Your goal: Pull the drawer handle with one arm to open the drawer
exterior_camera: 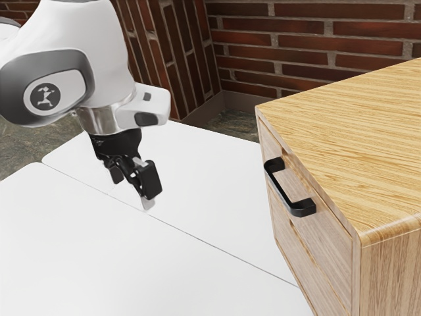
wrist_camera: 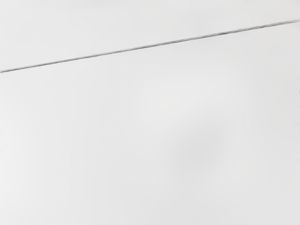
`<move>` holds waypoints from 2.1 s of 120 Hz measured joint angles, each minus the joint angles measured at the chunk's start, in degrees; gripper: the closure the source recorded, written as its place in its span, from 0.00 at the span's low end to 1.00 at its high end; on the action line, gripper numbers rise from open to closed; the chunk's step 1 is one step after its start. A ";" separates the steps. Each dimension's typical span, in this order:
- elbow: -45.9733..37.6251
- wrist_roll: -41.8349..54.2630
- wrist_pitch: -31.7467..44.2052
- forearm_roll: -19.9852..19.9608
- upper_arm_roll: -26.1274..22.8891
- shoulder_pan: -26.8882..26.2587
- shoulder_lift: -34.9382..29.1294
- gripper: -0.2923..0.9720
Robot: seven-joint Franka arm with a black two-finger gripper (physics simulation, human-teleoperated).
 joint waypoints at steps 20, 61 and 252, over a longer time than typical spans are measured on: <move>-0.19 0.08 4.06 -0.04 1.23 -0.31 0.02 0.23; 0.78 -20.45 6.97 -10.14 1.32 -0.49 -0.69 0.23; -13.38 -75.84 36.60 -23.89 -5.66 -5.51 -5.60 0.23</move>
